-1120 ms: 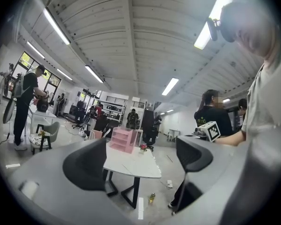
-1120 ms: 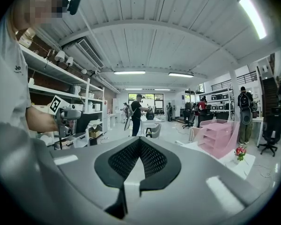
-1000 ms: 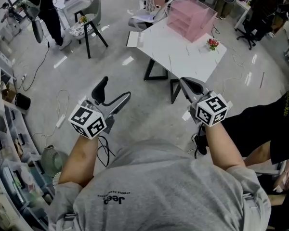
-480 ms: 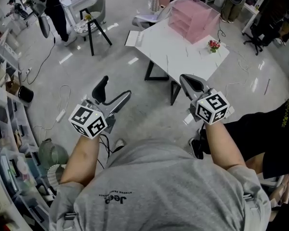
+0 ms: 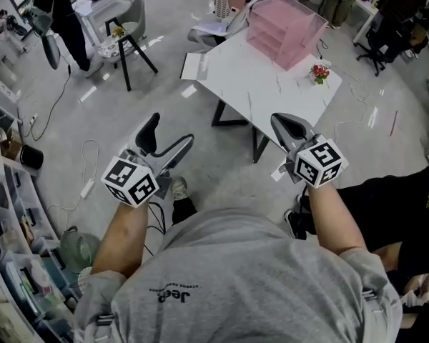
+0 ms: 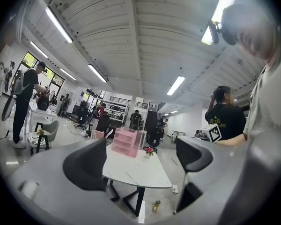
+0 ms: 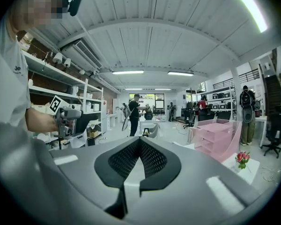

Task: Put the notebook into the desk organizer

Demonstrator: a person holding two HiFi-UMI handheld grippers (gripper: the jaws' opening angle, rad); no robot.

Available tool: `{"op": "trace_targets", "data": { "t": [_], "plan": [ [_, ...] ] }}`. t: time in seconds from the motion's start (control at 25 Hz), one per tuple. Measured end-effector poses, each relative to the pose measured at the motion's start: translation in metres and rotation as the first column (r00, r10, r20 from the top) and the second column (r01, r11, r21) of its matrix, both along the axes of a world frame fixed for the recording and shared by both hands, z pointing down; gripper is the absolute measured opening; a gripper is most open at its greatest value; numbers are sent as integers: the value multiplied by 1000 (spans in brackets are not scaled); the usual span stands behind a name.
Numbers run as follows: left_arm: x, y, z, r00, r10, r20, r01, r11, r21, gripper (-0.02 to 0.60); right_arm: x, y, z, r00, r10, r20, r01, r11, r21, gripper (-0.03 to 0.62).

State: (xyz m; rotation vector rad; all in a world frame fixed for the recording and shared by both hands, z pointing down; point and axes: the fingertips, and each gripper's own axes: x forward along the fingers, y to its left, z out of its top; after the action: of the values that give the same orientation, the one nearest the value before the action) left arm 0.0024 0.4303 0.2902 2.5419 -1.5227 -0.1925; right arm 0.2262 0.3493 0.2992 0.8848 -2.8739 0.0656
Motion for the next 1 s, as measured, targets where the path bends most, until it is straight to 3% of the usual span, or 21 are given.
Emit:
{"op": "trace_targets", "data": {
  "t": [0.2,0.6,0.8,1.0],
  "plan": [
    [-63,-82,9,997,82,-14,-82,997,0,497,-57,-66,1,998,58,1,-58,998,21,3],
    [-193,-241,-19,969,247,32,-247,969,-5,497,-179,-204,-22,983,185,1,-185,982,21,3],
    [-226,-298,-13,961,276,18,-276,961,-28,497,-203,-258,-23,974,225,-4,-225,974,13,3],
    [-231,-349,0,955,296,-1,-295,954,-54,497,-211,-310,-9,976,218,-27,-218,976,-18,3]
  ]
}}
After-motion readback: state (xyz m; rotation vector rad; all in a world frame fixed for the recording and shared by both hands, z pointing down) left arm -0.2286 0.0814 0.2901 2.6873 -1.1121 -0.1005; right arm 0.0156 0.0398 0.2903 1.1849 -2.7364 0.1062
